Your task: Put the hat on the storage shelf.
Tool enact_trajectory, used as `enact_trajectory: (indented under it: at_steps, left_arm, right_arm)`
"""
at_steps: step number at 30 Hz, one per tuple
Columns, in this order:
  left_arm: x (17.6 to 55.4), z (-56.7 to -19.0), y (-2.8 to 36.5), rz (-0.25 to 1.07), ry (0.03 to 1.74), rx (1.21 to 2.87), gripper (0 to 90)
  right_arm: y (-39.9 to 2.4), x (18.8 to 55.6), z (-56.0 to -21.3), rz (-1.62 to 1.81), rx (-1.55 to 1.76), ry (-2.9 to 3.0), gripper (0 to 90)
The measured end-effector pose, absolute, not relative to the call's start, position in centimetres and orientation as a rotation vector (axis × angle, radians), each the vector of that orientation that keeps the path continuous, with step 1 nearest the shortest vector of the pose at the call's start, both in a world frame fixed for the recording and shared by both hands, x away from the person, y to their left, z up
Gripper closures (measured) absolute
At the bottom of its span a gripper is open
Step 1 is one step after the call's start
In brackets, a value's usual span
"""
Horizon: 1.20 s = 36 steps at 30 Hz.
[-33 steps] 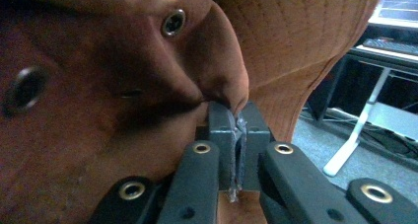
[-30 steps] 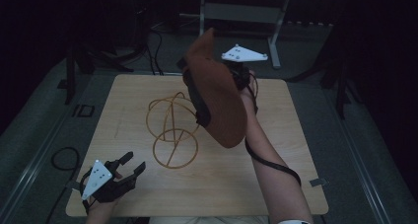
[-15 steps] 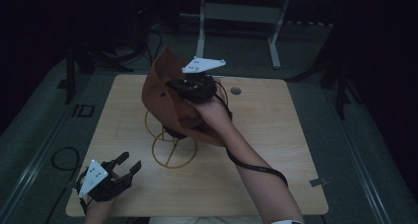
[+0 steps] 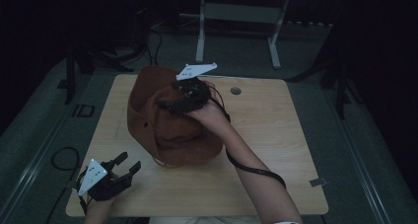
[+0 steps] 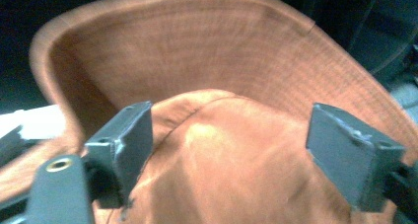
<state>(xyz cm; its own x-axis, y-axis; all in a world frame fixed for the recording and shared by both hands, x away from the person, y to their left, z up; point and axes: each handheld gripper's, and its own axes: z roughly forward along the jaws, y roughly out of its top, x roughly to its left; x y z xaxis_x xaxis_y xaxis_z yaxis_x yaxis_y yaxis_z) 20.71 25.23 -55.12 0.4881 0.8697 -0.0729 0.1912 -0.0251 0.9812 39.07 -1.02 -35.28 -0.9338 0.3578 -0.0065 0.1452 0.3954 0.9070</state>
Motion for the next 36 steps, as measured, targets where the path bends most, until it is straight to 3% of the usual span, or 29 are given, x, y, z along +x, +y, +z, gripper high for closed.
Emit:
enact_trajectory:
  at_steps: [10, 20, 29, 33, 36]
  left_arm:
    - [20.7, -55.2, 25.3, 0.702, 0.958, 1.525, 40.0]
    - [20.8, -55.3, 25.2, 0.698, 0.946, 1.533, 39.6]
    - [21.2, -55.9, 24.8, 0.664, 0.925, 1.595, 20.1]
    - [21.3, -56.1, 24.5, 0.715, 0.925, 1.620, 9.7]
    - [21.5, -56.4, 24.4, 0.730, 0.954, 1.630, 7.7]
  right_arm:
    - [-3.5, 38.3, -35.2, 1.634, 0.437, 2.364, 14.3]
    - [-7.7, 39.0, -37.3, 1.532, 0.489, 2.289, 14.3]
    - [-11.3, 39.4, -39.7, 1.507, 0.572, 2.292, 14.4]
    - [-12.5, 39.4, -40.8, 1.502, 0.625, 2.276, 14.4]
    - [-14.4, 39.6, -42.5, 1.482, 0.673, 2.265, 14.4]
